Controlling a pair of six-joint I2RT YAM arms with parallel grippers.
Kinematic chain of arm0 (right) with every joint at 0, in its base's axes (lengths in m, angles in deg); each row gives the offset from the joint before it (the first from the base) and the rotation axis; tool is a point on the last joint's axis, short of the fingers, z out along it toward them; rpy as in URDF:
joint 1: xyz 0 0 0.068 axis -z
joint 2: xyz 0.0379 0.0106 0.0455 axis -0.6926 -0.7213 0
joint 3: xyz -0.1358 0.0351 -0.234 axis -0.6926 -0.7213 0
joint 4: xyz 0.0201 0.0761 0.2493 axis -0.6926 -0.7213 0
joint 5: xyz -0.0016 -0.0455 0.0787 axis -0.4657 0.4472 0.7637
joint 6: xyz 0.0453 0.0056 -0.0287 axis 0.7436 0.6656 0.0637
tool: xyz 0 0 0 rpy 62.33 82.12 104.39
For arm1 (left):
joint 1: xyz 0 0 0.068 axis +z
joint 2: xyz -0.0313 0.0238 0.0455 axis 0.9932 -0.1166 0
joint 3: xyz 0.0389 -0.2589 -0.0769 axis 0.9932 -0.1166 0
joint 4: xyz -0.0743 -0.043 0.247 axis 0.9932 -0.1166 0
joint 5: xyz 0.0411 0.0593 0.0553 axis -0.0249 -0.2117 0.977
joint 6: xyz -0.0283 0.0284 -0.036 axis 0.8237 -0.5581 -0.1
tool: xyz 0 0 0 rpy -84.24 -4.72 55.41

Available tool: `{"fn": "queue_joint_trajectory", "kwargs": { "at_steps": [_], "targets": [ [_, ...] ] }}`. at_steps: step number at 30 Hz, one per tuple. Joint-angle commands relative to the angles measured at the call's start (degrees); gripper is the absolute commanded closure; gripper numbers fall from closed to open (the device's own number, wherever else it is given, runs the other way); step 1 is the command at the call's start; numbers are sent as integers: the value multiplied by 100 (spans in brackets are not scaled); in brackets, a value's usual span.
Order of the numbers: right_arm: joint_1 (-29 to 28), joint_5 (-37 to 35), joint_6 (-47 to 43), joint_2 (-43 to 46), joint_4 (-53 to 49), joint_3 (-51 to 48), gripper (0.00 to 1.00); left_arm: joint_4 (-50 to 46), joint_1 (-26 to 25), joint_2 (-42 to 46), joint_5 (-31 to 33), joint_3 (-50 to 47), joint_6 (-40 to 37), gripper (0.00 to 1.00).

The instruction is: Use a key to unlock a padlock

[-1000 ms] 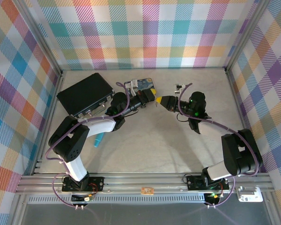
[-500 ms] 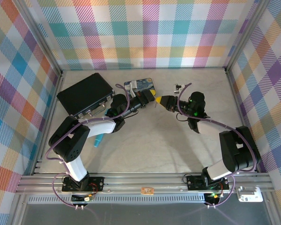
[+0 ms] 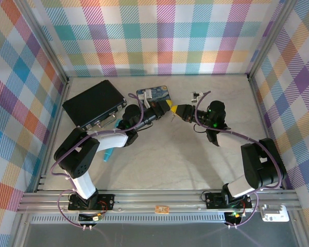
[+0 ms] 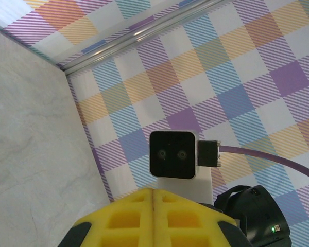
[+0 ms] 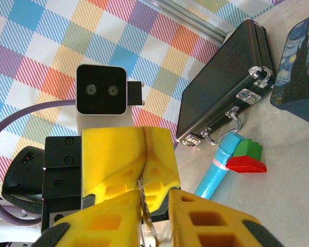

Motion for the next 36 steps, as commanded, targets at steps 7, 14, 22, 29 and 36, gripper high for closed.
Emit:
{"fn": "queue_joint_trajectory", "kwargs": {
  "at_steps": [7, 14, 22, 29, 36],
  "targets": [
    [-72, -31, -22, -4, 82, 9, 74, 275, -93, 227, 43, -189, -13, 100],
    [-72, -106, -276, 380, -415, -192, 70, 199, -93, 303, 173, -233, -77, 100],
    [-81, -109, -278, 461, -455, -276, 76, 232, -91, 254, 151, -178, -57, 100],
    [-158, -70, -217, 266, -330, -127, 76, 219, -93, 289, 151, -202, -65, 100],
    [-169, -116, -200, 278, -303, -203, 82, 211, -92, 317, 204, -244, -80, 100]
  ]
}}
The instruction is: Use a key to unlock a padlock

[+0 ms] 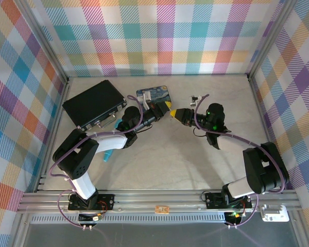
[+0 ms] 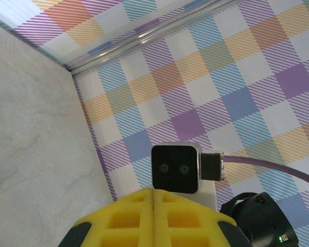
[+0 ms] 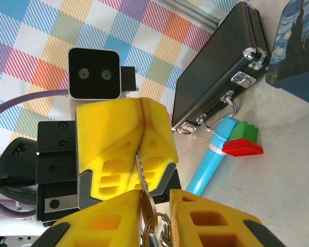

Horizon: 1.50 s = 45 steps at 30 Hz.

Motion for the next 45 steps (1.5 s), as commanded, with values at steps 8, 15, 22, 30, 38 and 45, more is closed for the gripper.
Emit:
{"fn": "queue_joint_trajectory", "kwargs": {
  "at_steps": [8, 15, 22, 30, 38, 45],
  "targets": [
    [-25, -93, -113, 45, 105, -9, 100, 202, -65, 233, 81, -58, -57, 100],
    [18, -95, -493, 155, -676, 164, 100, -83, 23, 359, 113, -104, -89, 72],
    [93, -369, -1429, 465, -2722, 364, 100, -1848, 263, 873, 5, -84, -1006, 60],
    [89, -1284, -3032, 1005, -5037, 703, 100, -4362, 276, 601, 495, 385, -1990, 57],
    [90, -1961, -3605, 1553, -5909, 493, 100, -5198, 278, -329, 1575, 882, -2234, 54],
    [90, -1924, -3668, 1933, -5923, 296, 100, -5647, 372, -1053, 2321, 1634, -2631, 52]
  ]
}}
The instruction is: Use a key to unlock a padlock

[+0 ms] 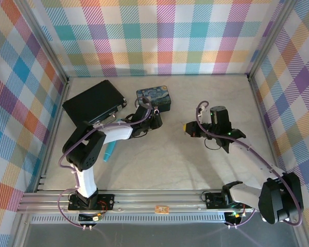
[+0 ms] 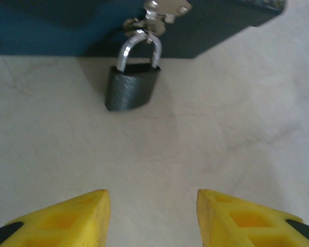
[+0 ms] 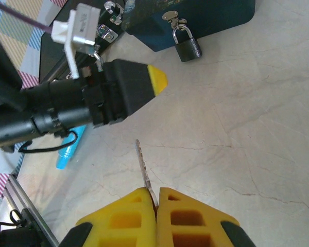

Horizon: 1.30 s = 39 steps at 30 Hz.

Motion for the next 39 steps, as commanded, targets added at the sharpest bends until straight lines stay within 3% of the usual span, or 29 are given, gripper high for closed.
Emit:
{"fn": "queue_joint_trajectory", "kwargs": {
  "at_steps": [1, 15, 25, 34, 39],
  "targets": [
    [22, 33, -215, 142, -100, -143, 100, -252, 130, -250, 623, 452, -364, 52],
    [18, 475, -15, 170, 404, -283, 100, 1019, 315, -1333, 370, 816, -420, 56],
    [18, 264, -44, 383, 339, -382, 100, 2447, 315, -1207, -13, 204, -317, 57],
    [17, 214, -53, 350, 384, -371, 100, 1953, 314, -1745, -62, 941, -364, 57],
    [18, 168, -33, 323, 473, -434, 100, 1688, 325, -1877, 296, 1095, -246, 64]
  ]
}}
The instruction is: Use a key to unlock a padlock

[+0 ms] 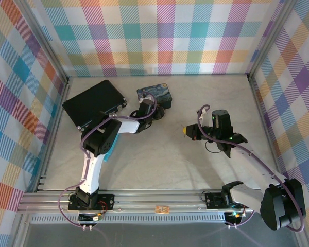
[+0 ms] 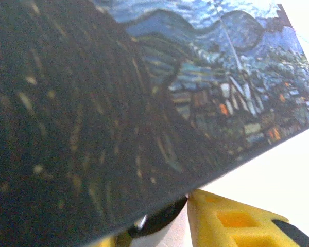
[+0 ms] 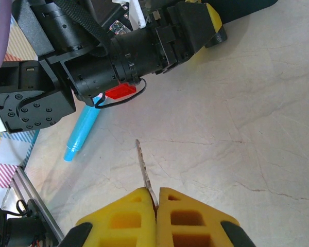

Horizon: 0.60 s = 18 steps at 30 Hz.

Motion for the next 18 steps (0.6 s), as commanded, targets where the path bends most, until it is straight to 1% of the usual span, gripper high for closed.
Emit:
{"fn": "queue_joint_trajectory", "kwargs": {
  "at_steps": [1, 5, 10, 14, 18],
  "targets": [
    [17, -38, -30, 6, 194, -79, 100, -270, 32, -196, 258, 186, 18, 66],
    [15, -57, -64, -65, 210, -45, 100, -451, 50, -268, 229, 343, 42, 78],
    [18, -38, -69, -173, 293, -44, 100, -527, 59, -303, 308, 316, 116, 80],
    [22, -19, -65, -253, 336, -77, 100, -831, 125, -409, 273, 425, 265, 84],
    [18, -18, -79, -272, 350, -110, 100, -758, 138, -388, 78, 382, 310, 98]
  ]
}}
